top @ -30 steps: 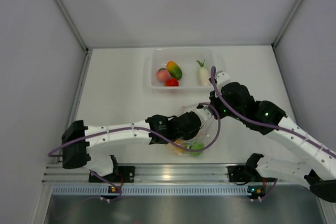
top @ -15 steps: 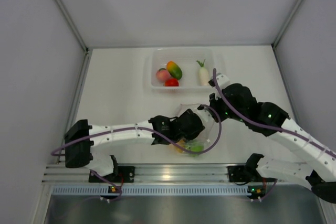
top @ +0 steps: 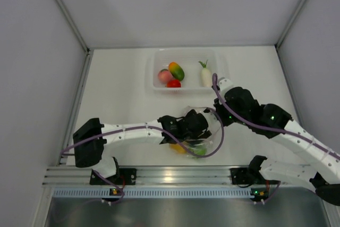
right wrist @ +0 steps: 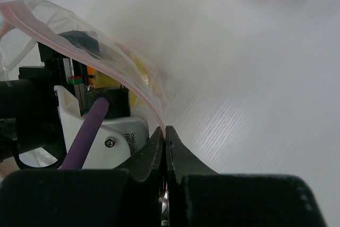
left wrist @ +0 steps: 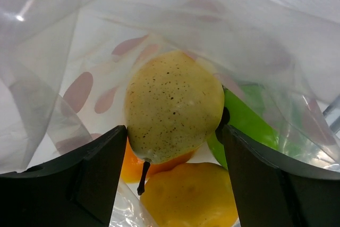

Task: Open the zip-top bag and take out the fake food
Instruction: Pick up the fake fruit from the zipper food storage bag.

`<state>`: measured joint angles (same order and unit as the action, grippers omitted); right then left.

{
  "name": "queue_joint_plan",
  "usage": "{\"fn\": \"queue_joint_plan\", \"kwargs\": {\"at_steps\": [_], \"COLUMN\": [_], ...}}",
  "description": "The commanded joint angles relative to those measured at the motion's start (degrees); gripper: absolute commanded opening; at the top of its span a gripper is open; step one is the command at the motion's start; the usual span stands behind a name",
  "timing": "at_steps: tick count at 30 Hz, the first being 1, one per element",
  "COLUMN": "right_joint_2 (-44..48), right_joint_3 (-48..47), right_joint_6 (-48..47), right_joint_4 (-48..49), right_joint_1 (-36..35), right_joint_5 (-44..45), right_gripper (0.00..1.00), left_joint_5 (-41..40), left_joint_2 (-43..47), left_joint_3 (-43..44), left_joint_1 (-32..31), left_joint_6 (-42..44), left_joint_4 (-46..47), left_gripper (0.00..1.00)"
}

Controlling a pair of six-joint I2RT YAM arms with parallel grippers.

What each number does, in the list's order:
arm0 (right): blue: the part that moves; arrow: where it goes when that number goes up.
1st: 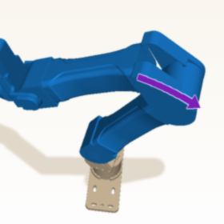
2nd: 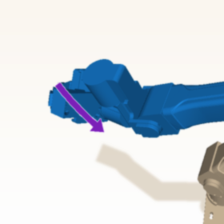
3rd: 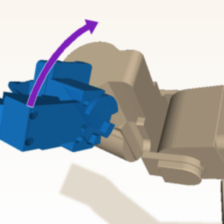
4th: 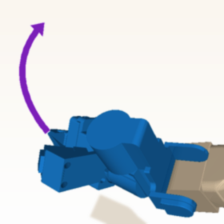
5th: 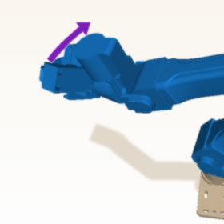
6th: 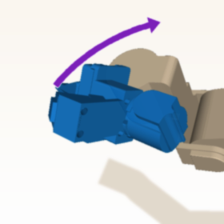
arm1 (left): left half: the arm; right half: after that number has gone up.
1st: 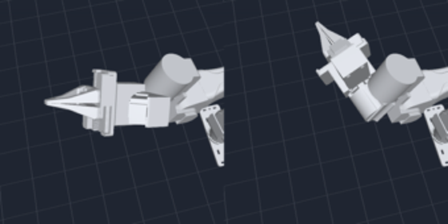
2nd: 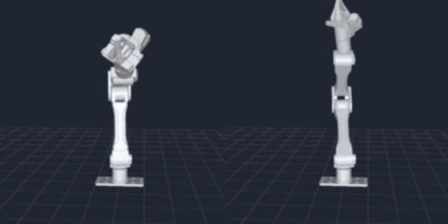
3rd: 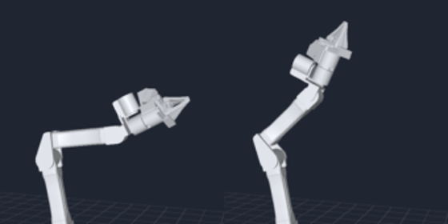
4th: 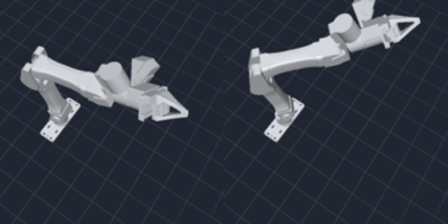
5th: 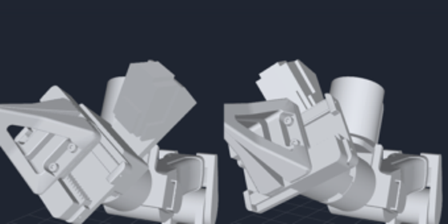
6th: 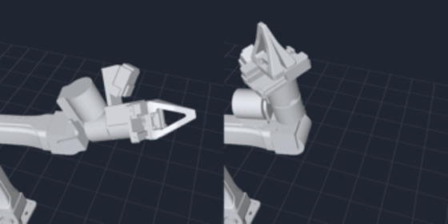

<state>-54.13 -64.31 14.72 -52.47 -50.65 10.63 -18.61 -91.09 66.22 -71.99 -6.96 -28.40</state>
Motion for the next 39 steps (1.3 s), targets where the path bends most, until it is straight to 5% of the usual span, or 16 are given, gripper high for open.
{"fn": "queue_joint_plan", "kwargs": {"at_steps": [1, 14, 19, 22, 23, 27, 39], "right_joint_2": [1.39, 1.31, 1.48, 1.22, 1.13, 0.96, 1.57], "right_joint_3": [-1.16, 0.07, -0.11, -0.11, -0.11, -0.46, -3.18], "right_joint_6": [1.80, 1.98, 1.63, 1.63, 1.45, 1.19, 1.01], "right_joint_4": [8.87, 9.49, 9.40, 9.58, 9.58, 9.58, 9.75], "right_joint_1": [-2.87, -3.22, -3.22, -3.14, -3.22, -3.22, -3.40], "right_joint_5": [-8.17, -10.11, -9.67, -9.32, -9.32, -8.44, -3.88], "right_gripper": [0.00, 0.00, 0.00, 0.00, 0.00, 0.00, 0.00], "left_joint_5": [6.48, 6.83, 7.01, 7.27, 7.27, 7.27, 14.47], "left_joint_2": [-3.66, -9.63, -10.86, -10.69, -10.69, -8.15, 6.79], "left_joint_3": [0.76, 1.11, 0.85, 0.41, 0.41, 0.23, -5.21], "left_joint_1": [1.32, 3.08, 3.87, 4.05, 4.05, 4.40, 4.31], "left_joint_6": [2.48, 0.46, -0.33, -0.77, -1.03, -1.83, -2.09], "left_joint_4": [1.24, 6.69, 7.04, 7.66, 7.83, 8.45, 18.02], "left_gripper": [0.79, 0.82, 0.65, 0.41, 0.22, 0.00, 0.00]}}
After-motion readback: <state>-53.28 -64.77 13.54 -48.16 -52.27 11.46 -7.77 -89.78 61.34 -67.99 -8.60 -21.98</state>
